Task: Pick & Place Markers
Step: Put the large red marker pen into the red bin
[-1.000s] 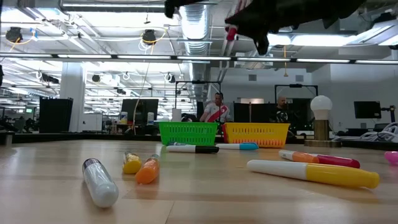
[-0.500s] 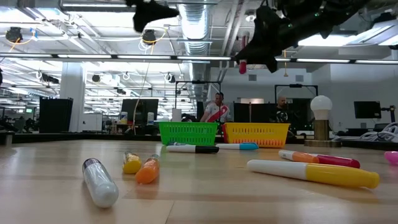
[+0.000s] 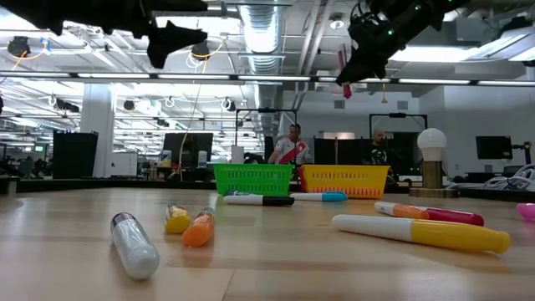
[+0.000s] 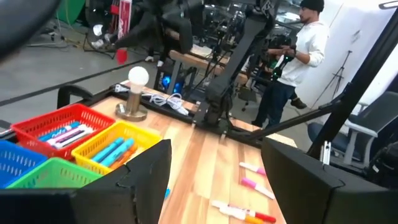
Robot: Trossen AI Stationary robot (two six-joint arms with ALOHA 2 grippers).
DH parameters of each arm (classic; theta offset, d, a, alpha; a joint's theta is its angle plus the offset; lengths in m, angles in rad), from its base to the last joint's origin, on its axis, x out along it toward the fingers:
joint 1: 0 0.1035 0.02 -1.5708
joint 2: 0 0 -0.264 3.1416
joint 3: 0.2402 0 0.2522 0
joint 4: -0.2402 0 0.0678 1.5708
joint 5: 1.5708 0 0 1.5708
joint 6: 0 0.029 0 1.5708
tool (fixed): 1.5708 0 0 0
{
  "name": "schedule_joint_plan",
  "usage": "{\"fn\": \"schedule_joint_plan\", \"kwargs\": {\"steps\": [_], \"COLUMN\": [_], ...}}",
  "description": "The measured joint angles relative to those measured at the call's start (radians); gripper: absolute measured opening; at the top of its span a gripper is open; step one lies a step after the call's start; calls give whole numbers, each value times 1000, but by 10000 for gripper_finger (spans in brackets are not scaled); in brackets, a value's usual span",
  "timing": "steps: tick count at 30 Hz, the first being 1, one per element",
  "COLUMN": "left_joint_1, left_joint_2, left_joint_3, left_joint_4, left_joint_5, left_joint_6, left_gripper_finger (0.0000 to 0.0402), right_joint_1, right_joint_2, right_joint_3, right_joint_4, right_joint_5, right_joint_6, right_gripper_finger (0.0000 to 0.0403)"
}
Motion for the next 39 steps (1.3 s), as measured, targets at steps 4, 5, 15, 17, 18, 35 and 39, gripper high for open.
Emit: {"fn": "schedule_joint_plan", "kwargs": {"steps": [4, 5, 15, 17, 18, 35, 39], "left_joint_1": [0, 0, 3, 3, 3, 9, 9], "left_joint_2": [-42, -50, -138, -158, -170, -358, -385], "left_joint_3": [-45, -55, -156, -175, -185, -305, -320], "left_joint_4": [5, 5, 4, 2, 0, -3, -3], "left_joint_5": [0, 0, 0, 2, 2, 23, 24], "left_joint_6": [3, 5, -27, -33, -40, -50, -51], "left_gripper_finger": [249, 249, 249, 249, 249, 249, 249], "right_joint_1": [-54, -64, -72, -72, -72, -61, -61], "right_joint_2": [21, 32, 308, 368, 398, 735, 775], "right_joint_3": [14, 18, 190, 244, 272, 572, 574], "right_joint_4": [-27, -33, -199, -243, -272, -540, -544], "right_joint_5": [-3, -3, -3, 2, 6, 106, 132], "right_joint_6": [-48, -62, -209, -241, -253, -388, -390], "right_gripper_finger": [61, 61, 61, 61, 61, 65, 65]}}
